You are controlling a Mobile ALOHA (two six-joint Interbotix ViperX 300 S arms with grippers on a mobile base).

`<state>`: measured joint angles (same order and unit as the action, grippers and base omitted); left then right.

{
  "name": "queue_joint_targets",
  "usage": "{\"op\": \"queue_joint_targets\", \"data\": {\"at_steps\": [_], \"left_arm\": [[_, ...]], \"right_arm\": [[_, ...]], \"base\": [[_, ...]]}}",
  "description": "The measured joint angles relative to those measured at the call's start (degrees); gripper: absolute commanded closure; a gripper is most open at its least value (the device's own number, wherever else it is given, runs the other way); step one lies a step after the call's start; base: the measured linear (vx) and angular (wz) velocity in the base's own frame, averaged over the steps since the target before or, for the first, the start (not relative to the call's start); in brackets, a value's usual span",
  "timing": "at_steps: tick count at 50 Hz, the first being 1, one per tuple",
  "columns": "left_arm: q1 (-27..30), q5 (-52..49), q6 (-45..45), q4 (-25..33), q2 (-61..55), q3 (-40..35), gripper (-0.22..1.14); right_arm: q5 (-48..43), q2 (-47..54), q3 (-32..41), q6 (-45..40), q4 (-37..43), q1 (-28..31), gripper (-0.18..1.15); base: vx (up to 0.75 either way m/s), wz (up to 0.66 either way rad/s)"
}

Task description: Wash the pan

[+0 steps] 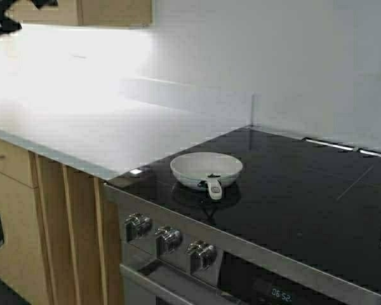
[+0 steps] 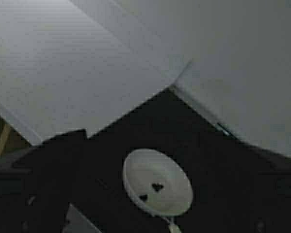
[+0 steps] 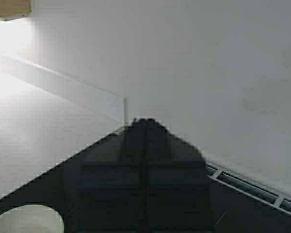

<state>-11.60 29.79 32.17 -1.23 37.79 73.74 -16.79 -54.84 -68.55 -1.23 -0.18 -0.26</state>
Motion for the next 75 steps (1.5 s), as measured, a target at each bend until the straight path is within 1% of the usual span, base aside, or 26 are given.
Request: {"op": "queue_joint_targets", "data": {"at_steps": [8, 14, 24, 28, 34, 41, 52, 60, 75], "left_arm": [[-2.64, 8.53, 4.75, -0.35, -9.32, 0.53, -0.09], [-5.27, 13.97, 6.15, -0.70, -17.23, -0.53, -0.09], [-11.43, 22.32, 7.91, -0.88, -35.16, -6.94, -0.09], [-13.71, 27.60, 9.93, -1.05, -42.80, -9.76, -0.09], [-15.91, 37.00, 16.08, -1.93, -54.40, -13.97, -0.09], [-16.26, 44.82, 24.26, -3.34, -63.90, -17.93, -0.09], [-16.17, 46.93, 33.22, -4.48, -74.36, -24.87, -0.09], [-16.44, 47.11, 36.47, -5.27, -80.24, -30.15, -0.09], [-17.40, 47.11, 42.63, -6.33, -87.36, -37.27, -0.09]], "right_arm": [[0.00, 0.00, -0.09, 0.00, -0.26, -0.09, 0.91], [0.00, 0.00, -0.18, 0.09, -0.35, -0.09, 0.91], [0.00, 0.26, -0.53, 0.18, -0.35, -0.09, 0.91], [0.00, 0.35, -0.53, 0.18, -0.44, -0.09, 0.91], [0.00, 0.44, -0.44, 0.44, -0.79, -0.09, 0.91], [0.00, 0.53, -0.53, 0.44, -0.97, -0.18, 0.91], [0.00, 0.62, -0.62, 0.35, -0.88, -0.09, 0.91], [0.00, 0.70, -0.62, 0.35, -0.97, -0.09, 0.91], [0.00, 0.79, -0.70, 0.35, -0.97, -0.18, 0.91]], "base": [[0.00, 0.00], [0.00, 0.00], [0.00, 0.00], [0.00, 0.00], [0.00, 0.00], [0.00, 0.00], [0.00, 0.00], [0.00, 0.00], [0.00, 0.00]]}}
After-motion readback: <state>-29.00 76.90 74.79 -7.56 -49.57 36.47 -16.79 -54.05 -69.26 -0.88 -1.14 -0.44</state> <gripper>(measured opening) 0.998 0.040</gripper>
